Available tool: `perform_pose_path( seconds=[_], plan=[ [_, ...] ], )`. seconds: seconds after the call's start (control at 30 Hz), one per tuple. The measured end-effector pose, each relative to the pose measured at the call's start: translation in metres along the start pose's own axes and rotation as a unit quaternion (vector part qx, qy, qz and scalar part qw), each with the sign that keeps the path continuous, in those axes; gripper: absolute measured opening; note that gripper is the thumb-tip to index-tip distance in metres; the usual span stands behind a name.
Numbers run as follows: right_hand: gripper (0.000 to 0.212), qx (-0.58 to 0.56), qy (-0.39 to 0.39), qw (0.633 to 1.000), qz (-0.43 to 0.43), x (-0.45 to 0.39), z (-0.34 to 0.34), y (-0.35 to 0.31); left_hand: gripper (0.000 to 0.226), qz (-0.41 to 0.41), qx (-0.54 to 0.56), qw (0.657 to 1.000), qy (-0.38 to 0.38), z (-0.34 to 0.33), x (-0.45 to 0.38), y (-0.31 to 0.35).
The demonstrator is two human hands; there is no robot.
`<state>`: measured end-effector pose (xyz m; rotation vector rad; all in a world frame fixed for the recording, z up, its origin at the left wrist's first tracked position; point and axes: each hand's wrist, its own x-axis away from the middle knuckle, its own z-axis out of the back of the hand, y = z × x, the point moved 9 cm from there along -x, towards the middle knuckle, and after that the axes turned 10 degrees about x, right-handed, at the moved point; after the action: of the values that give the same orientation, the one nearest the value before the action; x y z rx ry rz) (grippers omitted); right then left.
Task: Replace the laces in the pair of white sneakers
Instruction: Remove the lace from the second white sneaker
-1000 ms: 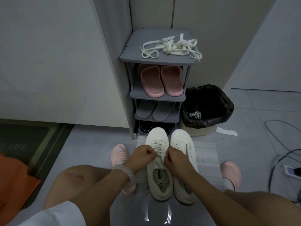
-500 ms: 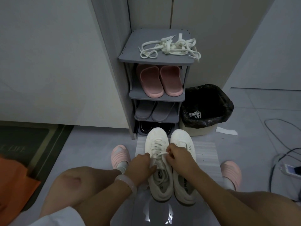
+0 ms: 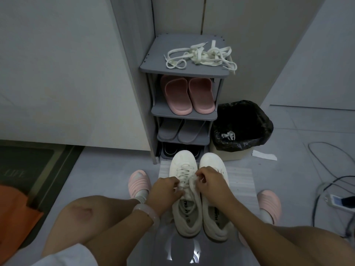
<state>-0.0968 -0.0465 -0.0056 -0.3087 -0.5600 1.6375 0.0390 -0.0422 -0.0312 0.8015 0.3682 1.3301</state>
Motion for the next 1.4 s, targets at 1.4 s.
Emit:
perform_pose_path(
  seconds=[1.4],
  plan=[
    [0.026, 0.125, 0.029, 0.985, -0.114, 0.010, 0.007, 0.022, 0.042, -0.185, -0.050, 0.969, -0.155, -0.011, 0.047, 0.010]
  ],
)
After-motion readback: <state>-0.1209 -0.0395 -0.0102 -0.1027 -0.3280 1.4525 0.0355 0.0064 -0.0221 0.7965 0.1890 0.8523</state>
